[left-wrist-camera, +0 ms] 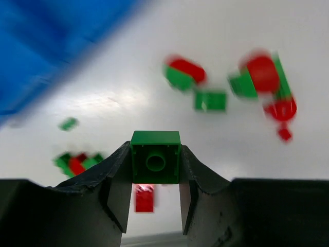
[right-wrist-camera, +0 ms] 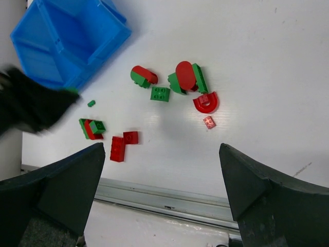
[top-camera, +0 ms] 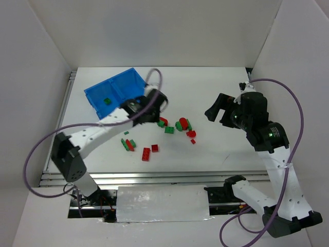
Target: Sort the legos into containers by color
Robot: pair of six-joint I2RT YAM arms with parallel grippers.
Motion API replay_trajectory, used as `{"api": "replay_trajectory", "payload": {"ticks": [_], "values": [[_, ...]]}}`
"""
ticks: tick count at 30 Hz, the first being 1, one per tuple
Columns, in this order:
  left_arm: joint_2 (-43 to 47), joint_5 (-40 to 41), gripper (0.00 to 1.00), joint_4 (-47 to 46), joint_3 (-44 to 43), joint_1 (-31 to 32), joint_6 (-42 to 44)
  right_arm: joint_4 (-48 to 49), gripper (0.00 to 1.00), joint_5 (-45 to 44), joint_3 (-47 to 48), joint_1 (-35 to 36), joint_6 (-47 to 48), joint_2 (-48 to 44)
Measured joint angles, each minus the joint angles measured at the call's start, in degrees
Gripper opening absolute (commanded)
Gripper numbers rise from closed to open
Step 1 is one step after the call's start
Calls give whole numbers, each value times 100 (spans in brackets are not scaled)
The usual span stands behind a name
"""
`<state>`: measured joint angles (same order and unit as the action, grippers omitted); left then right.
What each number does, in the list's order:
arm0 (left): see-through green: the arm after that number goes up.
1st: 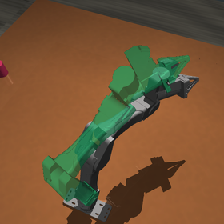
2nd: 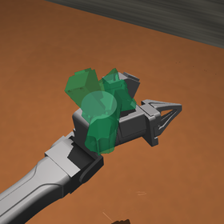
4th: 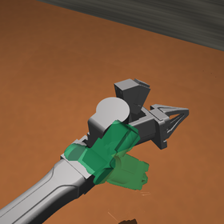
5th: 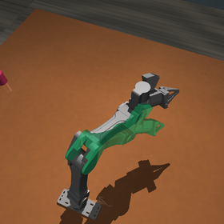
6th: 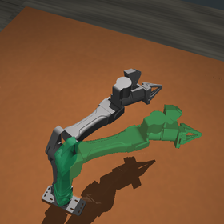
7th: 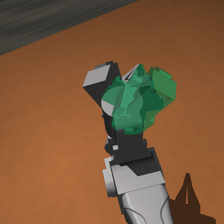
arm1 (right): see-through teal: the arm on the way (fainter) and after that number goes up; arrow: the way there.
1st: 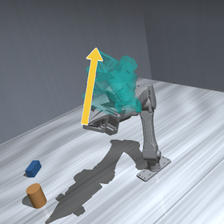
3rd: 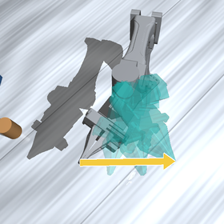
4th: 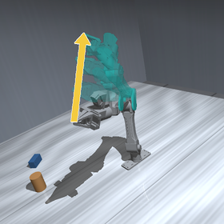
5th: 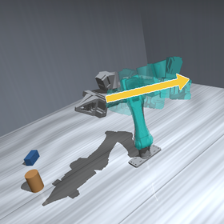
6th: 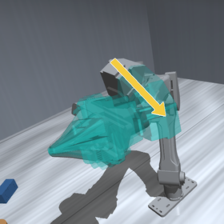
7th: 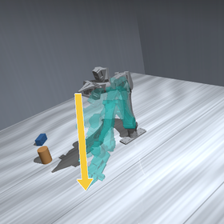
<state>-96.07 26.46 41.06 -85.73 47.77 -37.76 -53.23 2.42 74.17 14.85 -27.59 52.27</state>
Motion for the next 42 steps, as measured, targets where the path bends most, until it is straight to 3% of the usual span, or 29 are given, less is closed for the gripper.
{"api": "replay_trajectory", "payload": {"ticks": [4, 8, 15, 19, 20, 25, 29, 31, 35, 42], "values": [[688, 243, 4, 76, -256, -1808, -85, 236, 100, 229, -282, 0, -2, 44], [448, 376, 10, 98, -280, -3467, -109, 470, 99, 498, -525, 0, -15, 273], [-920, -214, 35, 42, -804, -4395, 212, 839, 99, 927, -654, 2, 26, 699], [-1484, -343, 71, 11, -1390, -4524, 411, 1080, 100, 1152, -802, 136, 42, 859], [-1539, -369, 99, -4, -1467, -4535, 437, 1132, 100, 1178, -861, 219, 37, 916], [-1532, -411, 100, -48, -1486, -4538, 446, 1609, 96, 1128, -1093, 905, -269, 1362], [-1425, -407, 99, 96, -1460, -4540, 393, 2072, 89, 581, -1034, 1849, -516, 2210], [-1250, -409, 99, 267, -1410, -4538, 321, 2168, 80, 306, -837, 2179, -525, 2793], [-413, -686, 99, 417, -988, -4531, 372, 2452, 80, -199, -293, 2444, -66, 4140], [1226, -1193, 99, 564, -105, -4413, 691, 2337, 83, -855, 538, 2435, 323, 5399]]}}
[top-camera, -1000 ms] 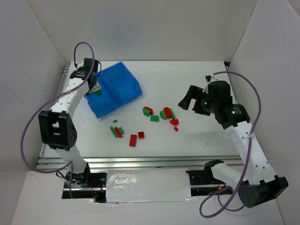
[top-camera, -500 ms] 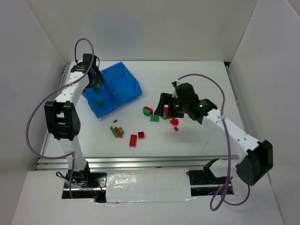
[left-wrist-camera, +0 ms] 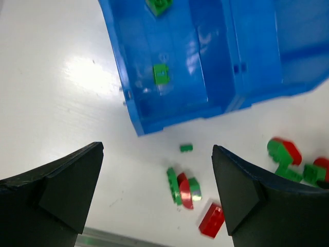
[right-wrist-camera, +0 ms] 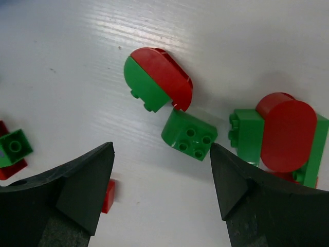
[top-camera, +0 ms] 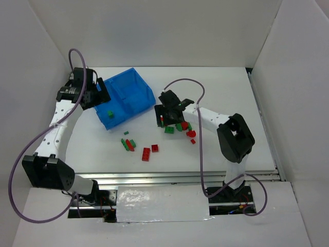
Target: Sort the legos into containers by color
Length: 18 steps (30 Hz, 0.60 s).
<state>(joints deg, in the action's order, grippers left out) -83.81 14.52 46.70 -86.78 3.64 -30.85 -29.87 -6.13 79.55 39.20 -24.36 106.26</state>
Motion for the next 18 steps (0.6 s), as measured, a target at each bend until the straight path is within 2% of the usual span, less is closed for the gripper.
{"api": "replay_trajectory", "payload": {"ticks": [4, 9, 13, 18], "values": [[470, -393, 99, 98, 544, 48, 267, 179, 86, -44, -55, -7, 557, 72], [529, -809, 100, 177, 898, 46, 555, 531, 83, 393, -522, -98, 1639, 59], [629, -1019, 100, 225, 1025, 46, 680, 531, 83, 975, -507, -256, 2345, 127], [833, -1191, 100, 264, 1029, 46, 717, 446, 81, 1207, -186, -330, 2855, 424]]}}
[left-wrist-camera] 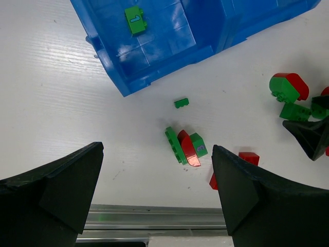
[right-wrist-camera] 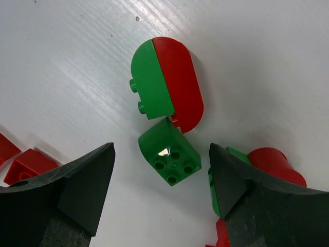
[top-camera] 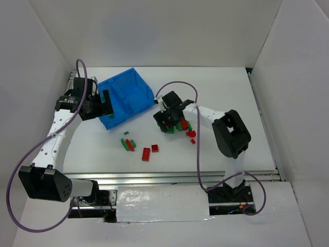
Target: Sort the legos into containers by color
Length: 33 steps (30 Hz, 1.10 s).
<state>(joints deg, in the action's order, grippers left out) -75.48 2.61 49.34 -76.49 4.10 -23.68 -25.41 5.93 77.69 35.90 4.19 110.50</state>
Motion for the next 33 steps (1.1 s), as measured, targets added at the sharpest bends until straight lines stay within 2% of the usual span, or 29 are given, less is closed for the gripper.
{"api": "replay_trajectory", "payload": {"ticks": [4, 6, 10, 23, 25, 27, 31, 33], "values": [[81, -44, 99, 0, 0, 0, 2, -144, 77, 42, 155, 0, 205, 155], [92, -59, 100, 2, 0, 0, 9, -221, 73, 42, 184, 0, 249, 214], [105, -85, 99, 2, 0, 0, 92, -422, 72, 11, 188, 7, 245, 238], [136, -144, 100, 0, 76, 0, 125, -518, 44, -378, 170, 197, 142, 291], [136, -144, 99, -2, 83, 0, 125, -518, 44, -411, 168, 247, 122, 291], [136, -144, 99, -2, 92, 0, 125, -511, 48, -426, 166, 295, 107, 291], [136, -179, 99, -4, 98, 0, 125, -498, 27, -544, 142, 417, 50, 286], [136, -208, 99, -4, 98, 0, 125, -496, 20, -566, 142, 479, -22, 275]]}}
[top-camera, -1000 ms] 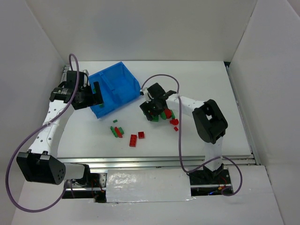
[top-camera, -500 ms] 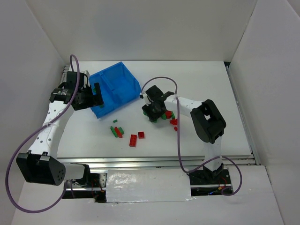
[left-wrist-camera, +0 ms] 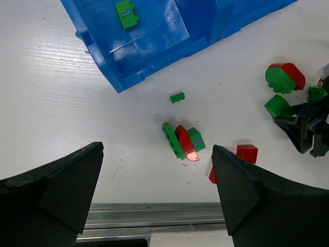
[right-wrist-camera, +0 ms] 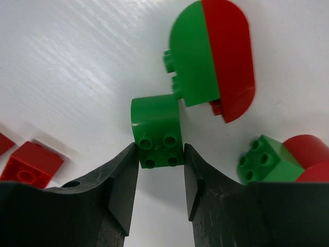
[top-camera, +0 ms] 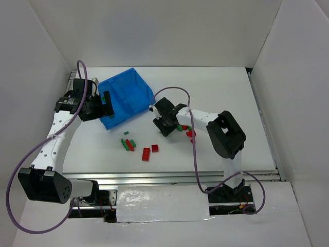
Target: Sort the legos into containers by color
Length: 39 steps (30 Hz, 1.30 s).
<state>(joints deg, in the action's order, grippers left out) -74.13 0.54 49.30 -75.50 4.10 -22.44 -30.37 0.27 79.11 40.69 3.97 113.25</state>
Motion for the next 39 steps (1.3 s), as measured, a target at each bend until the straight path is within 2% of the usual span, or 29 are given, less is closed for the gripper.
{"api": "replay_trajectory", "payload": {"ticks": [3, 7, 11, 15, 21, 29, 32, 35, 37, 39], "values": [[0, -118, 99, 2, 0, 0, 4, 55, 19, 170, -190, 70, -236, -160], [4, -544, 100, 0, 0, 0, -2, 149, 19, 610, -870, 98, -621, -970], [4, -1443, 100, -76, 4, 24, -162, 407, 20, 1141, -1154, 98, -955, -2221], [0, -2435, 99, -608, 157, 352, -691, 780, 20, 1561, -1115, 98, -1139, -2883], [-144, -3335, 99, -1567, 269, 1246, -1622, 1036, 21, 1985, -1016, 107, -1379, -2981], [-590, -3355, 96, -1945, 264, 1718, -2059, 1484, 23, 2216, -1189, 107, -1637, -3270], [-693, -3318, 87, -1928, 267, 1751, -2138, 1633, 23, 2245, -1226, 107, -1685, -3491], [-728, -3364, 73, -1985, 267, 1768, -2166, 1729, 23, 2181, -1231, 107, -1742, -3574], [-728, -3388, 59, -2057, 264, 1801, -2181, 1735, 23, 2079, -1246, 107, -1805, -3571], [-734, -3425, 37, -2127, 262, 1832, -2184, 1731, 23, 1982, -1274, 136, -1834, -3571]]}}
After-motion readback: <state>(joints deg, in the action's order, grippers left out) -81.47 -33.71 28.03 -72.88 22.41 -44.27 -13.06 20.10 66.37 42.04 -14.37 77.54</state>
